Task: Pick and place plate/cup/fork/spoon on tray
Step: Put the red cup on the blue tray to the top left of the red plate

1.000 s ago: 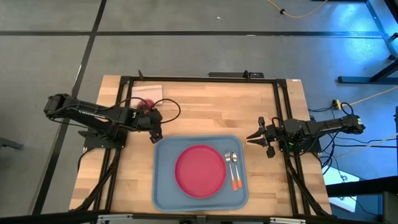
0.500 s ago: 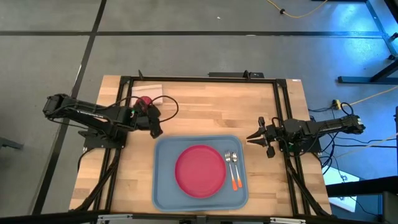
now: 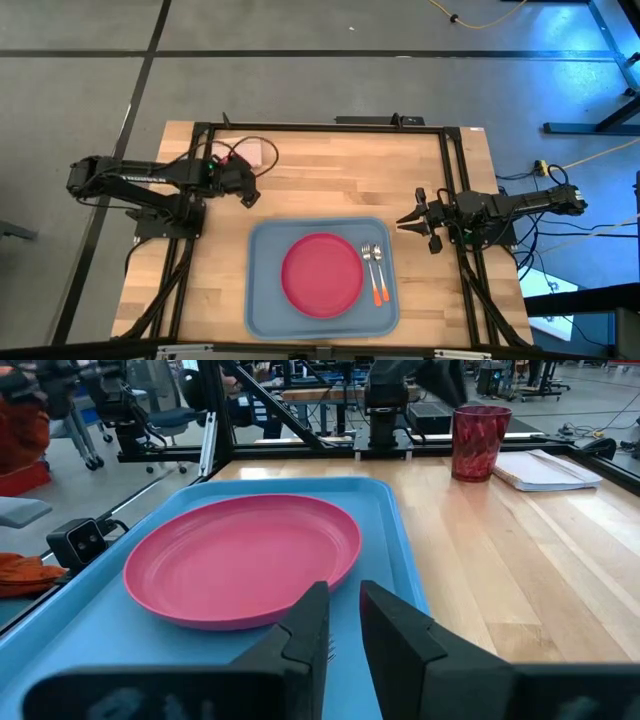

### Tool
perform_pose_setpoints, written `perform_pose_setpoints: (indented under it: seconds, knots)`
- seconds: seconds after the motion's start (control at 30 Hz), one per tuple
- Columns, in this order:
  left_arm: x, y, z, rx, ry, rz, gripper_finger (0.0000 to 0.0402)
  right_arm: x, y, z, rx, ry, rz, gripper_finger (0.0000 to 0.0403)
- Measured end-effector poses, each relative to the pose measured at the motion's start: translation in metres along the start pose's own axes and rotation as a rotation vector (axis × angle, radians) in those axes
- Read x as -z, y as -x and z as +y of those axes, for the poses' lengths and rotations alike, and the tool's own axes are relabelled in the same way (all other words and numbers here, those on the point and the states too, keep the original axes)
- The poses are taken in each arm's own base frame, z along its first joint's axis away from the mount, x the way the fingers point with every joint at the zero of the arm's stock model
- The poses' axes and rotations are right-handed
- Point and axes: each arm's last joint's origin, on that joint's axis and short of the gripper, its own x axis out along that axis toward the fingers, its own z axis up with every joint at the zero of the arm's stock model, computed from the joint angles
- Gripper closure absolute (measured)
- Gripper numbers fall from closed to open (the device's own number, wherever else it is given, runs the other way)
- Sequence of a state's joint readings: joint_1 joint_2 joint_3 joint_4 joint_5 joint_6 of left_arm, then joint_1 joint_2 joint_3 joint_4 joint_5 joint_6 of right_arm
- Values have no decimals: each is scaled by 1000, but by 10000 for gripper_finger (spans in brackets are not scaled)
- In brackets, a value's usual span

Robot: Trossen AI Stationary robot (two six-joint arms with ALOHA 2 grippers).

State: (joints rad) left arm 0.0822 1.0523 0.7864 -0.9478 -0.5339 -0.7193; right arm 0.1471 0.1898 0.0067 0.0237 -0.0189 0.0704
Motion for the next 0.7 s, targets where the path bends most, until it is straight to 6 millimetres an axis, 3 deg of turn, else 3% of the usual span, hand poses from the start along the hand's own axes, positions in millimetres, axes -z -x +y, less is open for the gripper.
perform_pose_setpoints:
  seconds: [0.3,0.47,0.7]
  knots:
    - [-43,28,19,-50,71,-64,294,0,0,0,0,0,0,337]
    - [-45,17,23,-71,163,27,294,0,0,0,0,0,0,337]
    - [-47,-14,13,-151,98,151,294,0,0,0,0,0,0,337]
